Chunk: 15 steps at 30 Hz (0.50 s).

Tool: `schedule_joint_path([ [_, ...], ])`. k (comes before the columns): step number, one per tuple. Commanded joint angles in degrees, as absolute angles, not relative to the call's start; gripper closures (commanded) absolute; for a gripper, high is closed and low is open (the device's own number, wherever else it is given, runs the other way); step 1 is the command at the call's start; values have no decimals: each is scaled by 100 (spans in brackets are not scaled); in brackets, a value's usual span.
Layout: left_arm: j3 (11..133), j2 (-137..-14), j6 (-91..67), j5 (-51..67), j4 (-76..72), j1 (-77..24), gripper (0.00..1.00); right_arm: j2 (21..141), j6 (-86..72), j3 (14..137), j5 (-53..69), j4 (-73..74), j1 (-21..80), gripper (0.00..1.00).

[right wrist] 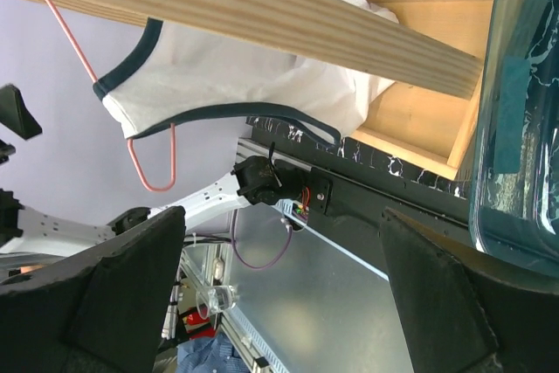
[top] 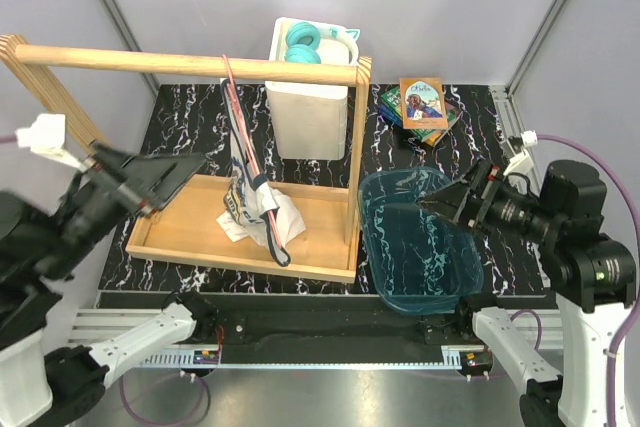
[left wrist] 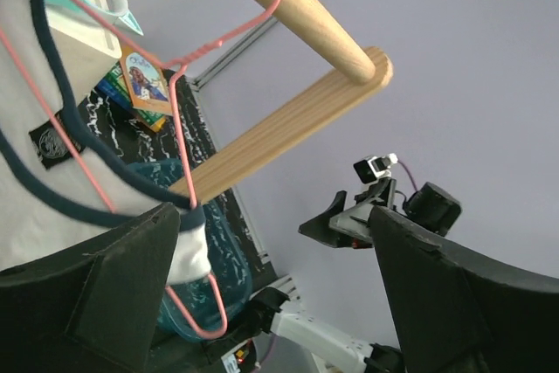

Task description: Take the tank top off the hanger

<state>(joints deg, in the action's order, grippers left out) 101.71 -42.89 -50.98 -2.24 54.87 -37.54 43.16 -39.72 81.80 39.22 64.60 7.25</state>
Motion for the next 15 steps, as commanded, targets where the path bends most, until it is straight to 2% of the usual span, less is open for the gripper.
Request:
schedule_joint_path([
  [1, 10512, -5132, -4728, 79, 5519, -3771, 15, 4482, -3832, 8490, 4131, 6127, 756, 0],
  [6, 10451, -5379, -4615, -325, 5651, -3779, 26, 4421, -3981, 8490, 4122, 5968, 765, 0],
  [14, 9862, -5563, -4588, -351, 5335, -3762, 36, 4140, -4298, 8271, 4263, 5810, 765, 0],
  [15, 9835, -5572, -4597, -439, 5326, -3762, 41, 4114, -4333, 8244, 4271, 5810, 756, 0],
])
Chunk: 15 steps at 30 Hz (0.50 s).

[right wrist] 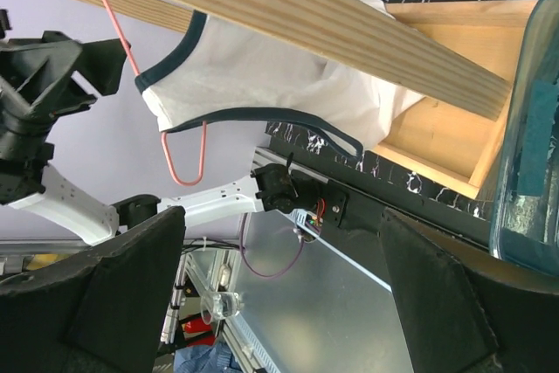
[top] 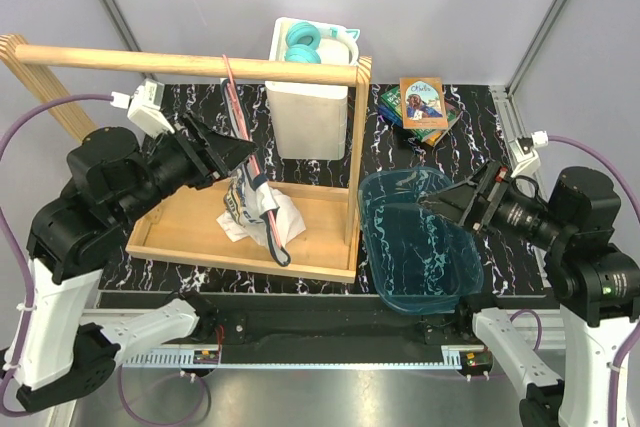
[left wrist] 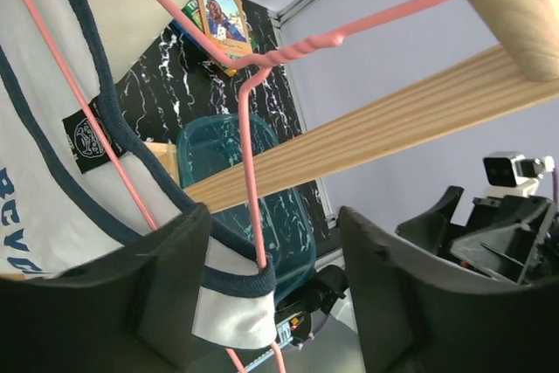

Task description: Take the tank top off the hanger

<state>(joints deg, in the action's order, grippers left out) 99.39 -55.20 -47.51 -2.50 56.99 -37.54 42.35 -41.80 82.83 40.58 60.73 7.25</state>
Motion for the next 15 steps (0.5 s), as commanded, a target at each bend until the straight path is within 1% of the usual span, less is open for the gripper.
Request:
schedule_joint_path([
  [1, 9809, -5598, -4579, -466, 5309, -3762, 43, 4096, -4333, 8227, 4280, 5810, 756, 0],
  [2, 9765, -5599, -4588, -475, 5256, -3753, 44, 4043, -4350, 8192, 4306, 5810, 747, 0],
  [3, 9643, -5607, -4597, -449, 5143, -3753, 49, 4026, -4368, 8183, 4324, 5810, 756, 0],
  [7, 9449, -5704, -4763, -203, 4913, -3683, 59, 4025, -4430, 8200, 4368, 5801, 756, 0],
  [13, 9264, -5783, -4825, 210, 4492, -3376, 69, 4096, -4412, 8209, 4535, 5783, 756, 0],
  [14, 9255, -5818, -4851, 481, 4396, -3192, 74, 4104, -4412, 8192, 4596, 5783, 756, 0],
  [15, 9272, -5879, -4878, 649, 4368, -3086, 82, 4113, -4403, 8183, 4623, 5783, 756, 0],
])
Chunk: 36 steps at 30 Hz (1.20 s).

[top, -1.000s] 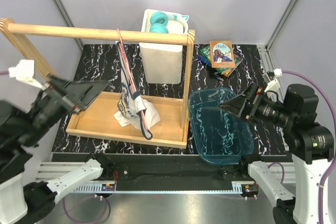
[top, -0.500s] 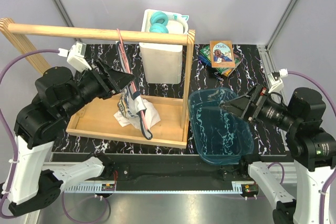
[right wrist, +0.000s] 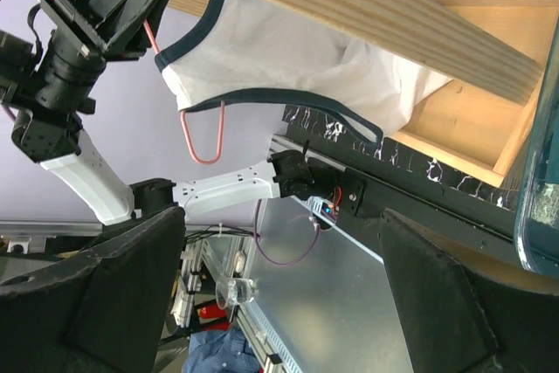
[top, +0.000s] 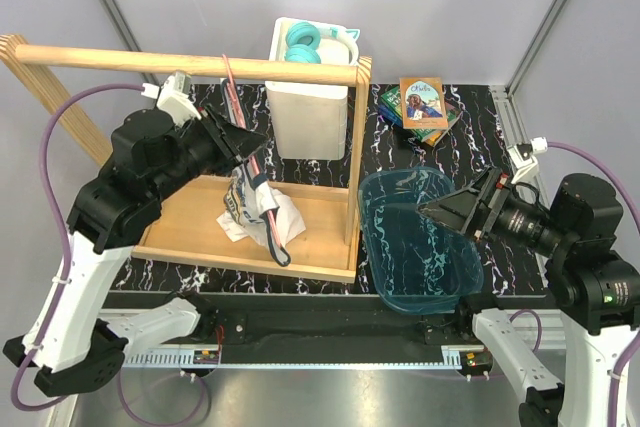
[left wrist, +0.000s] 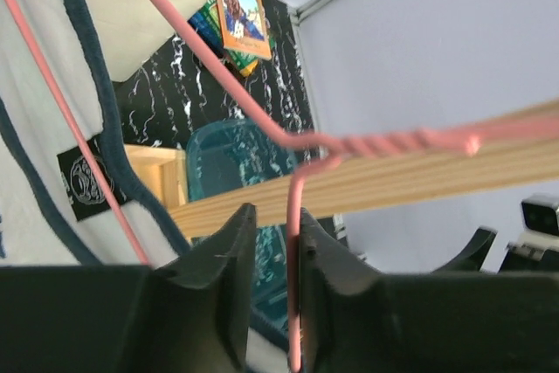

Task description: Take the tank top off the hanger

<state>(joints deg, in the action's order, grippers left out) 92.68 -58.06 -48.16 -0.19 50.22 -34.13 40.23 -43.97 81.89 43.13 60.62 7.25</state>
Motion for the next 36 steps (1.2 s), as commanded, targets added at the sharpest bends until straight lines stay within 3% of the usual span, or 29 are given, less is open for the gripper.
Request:
schedule_joint_path([
  [1, 9316, -5915, -4887, 790, 4368, -2998, 92, 4122, -4412, 8165, 4667, 5783, 756, 0],
  [2, 9430, -5932, -4887, 948, 4368, -2875, 100, 4131, -4386, 8139, 4702, 5783, 756, 0],
  [15, 10705, -5468, -4543, 2066, 4341, -2856, 100, 4482, -3499, 7989, 4886, 6363, 756, 0],
  [22, 9388, -4256, -5220, 2215, 4806, -2856, 100, 4939, -2716, 8507, 4851, 7040, 756, 0],
  [29, 8114, -2946, -5862, 2162, 5159, -2856, 100, 5071, -2637, 8227, 4922, 7084, 852, 0],
  [33, 7753, -2672, -6081, 1917, 5309, -2856, 100, 5115, -2926, 7632, 4545, 6744, 1483, 0],
  [36, 7480, -2698, -6126, 1680, 5300, -2856, 100, 5255, -3505, 7226, 3250, 6252, 2896, 0],
])
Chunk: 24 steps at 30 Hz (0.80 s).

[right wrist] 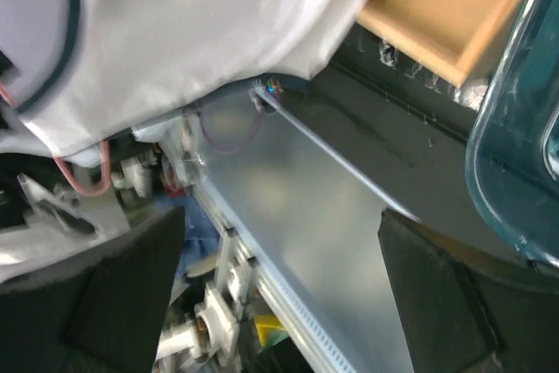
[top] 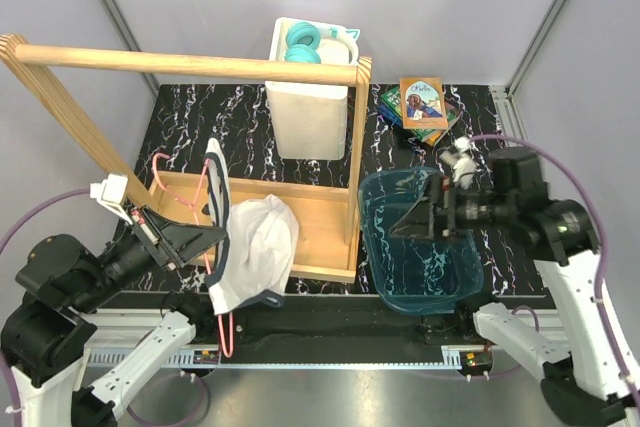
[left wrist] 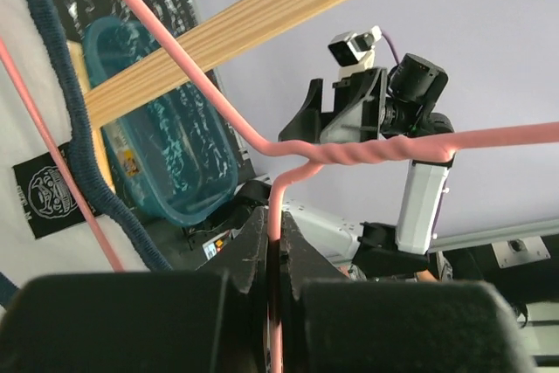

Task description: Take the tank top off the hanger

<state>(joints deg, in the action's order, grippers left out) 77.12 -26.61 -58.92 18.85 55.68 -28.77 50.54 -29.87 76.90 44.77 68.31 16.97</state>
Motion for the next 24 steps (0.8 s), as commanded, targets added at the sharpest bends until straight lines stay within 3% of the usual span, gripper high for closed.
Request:
schedule_joint_path([
  [1, 7384, -2716, -6143, 1426, 5300, -2856, 100, 5299, -3924, 7225, 2756, 6110, 3971, 0],
  [4, 7304, -2795, -6091, 820, 5300, -2856, 100, 5475, -4690, 7260, 1374, 5372, 5618, 1],
  [11, 7189, -3032, -6065, 677, 5256, -2856, 100, 6537, -4554, 8295, -921, 4369, 7785, 0],
  [15, 7137, -2945, -6240, 694, 5265, -2856, 100, 6785, -3939, 8754, -1439, 3878, 8243, 0],
  [18, 7067, -2857, -6512, 694, 5265, -2848, 100, 6680, -3324, 8299, -1774, 2947, 8603, 1],
  [23, 7189, -2918, -6794, 782, 5282, -2856, 100, 6661, -2532, 7717, -1627, 1874, 8763, 9],
  [24, 7250, -2927, -6829, 800, 5300, -2848, 100, 6714, -2470, 7726, -1435, 1829, 8763, 17],
])
